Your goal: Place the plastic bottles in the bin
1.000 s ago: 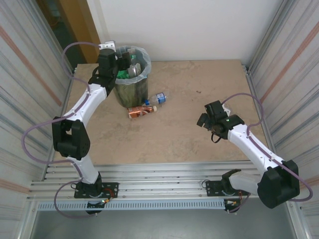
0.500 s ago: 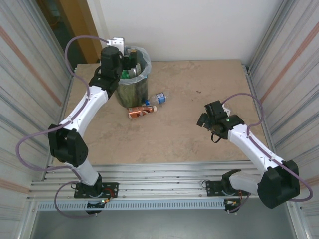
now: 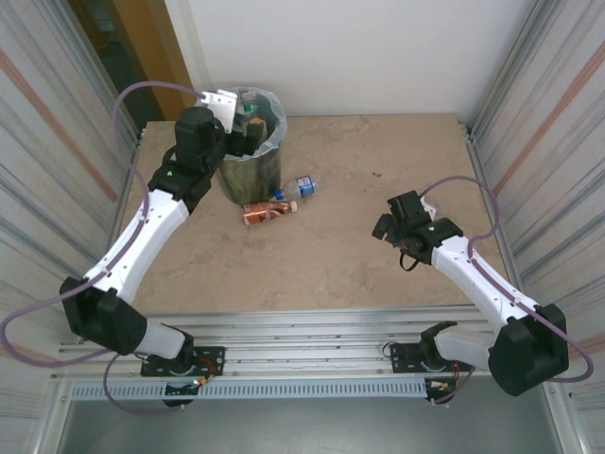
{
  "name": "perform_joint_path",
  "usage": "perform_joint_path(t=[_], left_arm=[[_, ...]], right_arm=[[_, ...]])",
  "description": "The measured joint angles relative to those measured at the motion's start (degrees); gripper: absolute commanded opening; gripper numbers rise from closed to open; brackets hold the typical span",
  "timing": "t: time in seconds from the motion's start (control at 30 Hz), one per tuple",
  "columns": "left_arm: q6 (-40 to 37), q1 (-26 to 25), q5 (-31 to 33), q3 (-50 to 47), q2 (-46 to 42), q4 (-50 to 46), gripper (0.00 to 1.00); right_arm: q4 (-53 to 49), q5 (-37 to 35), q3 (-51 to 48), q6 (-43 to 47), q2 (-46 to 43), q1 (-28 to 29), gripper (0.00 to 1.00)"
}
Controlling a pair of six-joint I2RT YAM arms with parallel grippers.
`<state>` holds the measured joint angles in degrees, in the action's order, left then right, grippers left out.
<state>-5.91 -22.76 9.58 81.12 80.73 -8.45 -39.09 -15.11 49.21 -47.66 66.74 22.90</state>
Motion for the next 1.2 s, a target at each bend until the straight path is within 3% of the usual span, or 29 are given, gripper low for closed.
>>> perform_joint_path(t=[0.27,0.53,0.87,1.2], left_arm=[[-4.6,-5.7,-1.0,-13.2,-10.2,-3.5,0.97],[-8.9,-11.7,0.5,-19.7,-12.1,-6.0,0.97],[-9.5,-13.9,1.6,-20.2,-3.4,-10.6,0.95],[-11.9,-17.1,7.9,-16.0,10.8,-13.8,0.94]], right_arm=[[0.5,0.0,0.0,0.0,0.0,0.0,0.98],[1.4,0.0,0.0,0.0,0.0,0.0,0.98],[1.6,0.0,-0.2,-0.2,0.0,0.1,0.98],[1.6,0.0,-0.2,-0.2,0.0,0.3,0.98]])
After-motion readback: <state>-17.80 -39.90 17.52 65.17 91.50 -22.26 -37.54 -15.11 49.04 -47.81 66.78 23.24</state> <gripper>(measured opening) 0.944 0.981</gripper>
